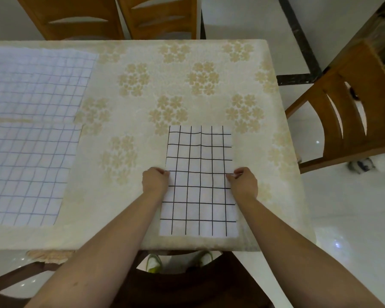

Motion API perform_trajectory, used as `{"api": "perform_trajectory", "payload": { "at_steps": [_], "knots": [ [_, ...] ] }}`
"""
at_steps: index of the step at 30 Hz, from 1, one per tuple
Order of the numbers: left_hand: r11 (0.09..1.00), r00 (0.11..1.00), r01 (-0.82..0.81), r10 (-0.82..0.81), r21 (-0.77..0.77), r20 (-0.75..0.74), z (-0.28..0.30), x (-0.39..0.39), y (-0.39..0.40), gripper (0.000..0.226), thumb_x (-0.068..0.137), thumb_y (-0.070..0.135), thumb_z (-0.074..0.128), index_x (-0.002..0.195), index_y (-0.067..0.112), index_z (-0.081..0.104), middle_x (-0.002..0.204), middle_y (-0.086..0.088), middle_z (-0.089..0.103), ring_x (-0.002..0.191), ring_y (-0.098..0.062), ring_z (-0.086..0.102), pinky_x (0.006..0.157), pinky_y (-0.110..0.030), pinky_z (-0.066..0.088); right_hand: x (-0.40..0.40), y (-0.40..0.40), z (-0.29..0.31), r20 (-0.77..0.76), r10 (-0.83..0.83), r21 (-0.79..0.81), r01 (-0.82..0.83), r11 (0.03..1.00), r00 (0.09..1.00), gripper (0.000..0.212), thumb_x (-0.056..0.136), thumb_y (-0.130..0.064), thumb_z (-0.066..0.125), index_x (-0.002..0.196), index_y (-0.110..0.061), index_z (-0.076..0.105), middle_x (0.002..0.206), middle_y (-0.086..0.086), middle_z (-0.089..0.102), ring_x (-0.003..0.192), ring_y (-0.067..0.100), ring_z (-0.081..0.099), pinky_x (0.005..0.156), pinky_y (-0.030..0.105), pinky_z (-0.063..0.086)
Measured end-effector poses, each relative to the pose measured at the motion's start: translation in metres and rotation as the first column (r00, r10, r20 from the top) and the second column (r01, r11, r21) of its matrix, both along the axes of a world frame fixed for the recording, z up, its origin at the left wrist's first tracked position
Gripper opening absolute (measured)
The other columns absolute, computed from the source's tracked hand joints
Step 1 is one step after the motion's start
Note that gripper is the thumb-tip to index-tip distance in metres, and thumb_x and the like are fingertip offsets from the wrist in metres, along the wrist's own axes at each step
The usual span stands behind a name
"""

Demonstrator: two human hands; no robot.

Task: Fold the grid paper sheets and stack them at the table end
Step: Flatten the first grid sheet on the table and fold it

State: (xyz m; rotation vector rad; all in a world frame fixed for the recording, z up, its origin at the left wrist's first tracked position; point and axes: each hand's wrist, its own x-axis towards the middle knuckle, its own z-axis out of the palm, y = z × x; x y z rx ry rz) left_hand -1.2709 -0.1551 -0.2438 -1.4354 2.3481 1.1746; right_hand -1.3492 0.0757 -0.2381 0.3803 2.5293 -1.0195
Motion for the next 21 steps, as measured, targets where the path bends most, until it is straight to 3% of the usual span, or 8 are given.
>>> {"api": "perform_trajectory", "payload": {
  "at_steps": [4,6,11,17,21],
  "knots": [
    [1.000,0.999,0.013,-0.014,0.017,0.047,0.001,-0.009,-0.002,0.028,0.091,0.025,0.062,0.110,0.006,0.070,0.115,-0.014,0.067,0.114,-0.030,0.057,0.091,-0.033,0.045,-0.005,0.000,-0.002,0.029,0.002,0.025,-0.003,1.000,1.000,0.021,0.087,-0.030,0.070,0.098,-0.014,0.065,0.089,0.000,0.063,0.079,0.018,0.057,0.064,0.026,0.040],
    [0.999,1.000,0.004,-0.004,0.031,0.015,0.003,-0.010,-0.003,0.024,0.090,0.020,0.063,0.107,0.005,0.068,0.113,-0.011,0.067,0.110,-0.029,0.058,0.086,-0.029,0.043,-0.007,0.001,-0.003,0.028,-0.001,0.025,0.000,1.000,1.000,0.019,0.086,-0.030,0.071,0.094,-0.015,0.065,0.088,0.000,0.063,0.079,0.018,0.056,0.065,0.026,0.040],
    [0.997,0.991,-0.004,0.015,0.079,-0.134,0.005,-0.003,-0.006,0.025,0.087,0.022,0.068,0.107,0.009,0.060,0.100,-0.003,0.064,0.088,-0.017,0.056,0.079,-0.026,0.042,-0.003,0.000,-0.001,0.009,-0.047,-0.047,0.047,0.998,0.999,0.017,0.086,-0.027,0.071,0.091,-0.016,0.059,0.078,-0.006,0.059,0.071,0.015,0.056,0.057,0.026,0.039],
    [0.972,0.986,-0.056,0.089,0.226,-0.139,-0.006,0.008,-0.013,0.027,0.087,0.022,0.070,0.110,0.009,0.066,0.102,-0.004,0.068,0.099,-0.024,0.065,0.093,-0.041,0.052,-0.005,-0.002,0.004,-0.008,-0.082,-0.059,0.082,0.995,0.997,0.018,0.086,-0.026,0.071,0.098,-0.019,0.059,0.083,-0.007,0.063,0.069,0.012,0.057,0.052,0.021,0.036],
    [0.969,0.984,-0.063,0.101,0.238,-0.149,-0.007,0.007,-0.013,0.026,0.085,0.018,0.072,0.108,0.007,0.068,0.101,-0.006,0.069,0.095,-0.023,0.065,0.092,-0.037,0.052,-0.005,-0.001,0.004,0.010,-0.063,0.001,0.063,0.998,0.998,0.019,0.087,-0.028,0.070,0.099,-0.019,0.059,0.088,-0.006,0.064,0.071,0.013,0.057,0.053,0.022,0.035]
  ]
}}
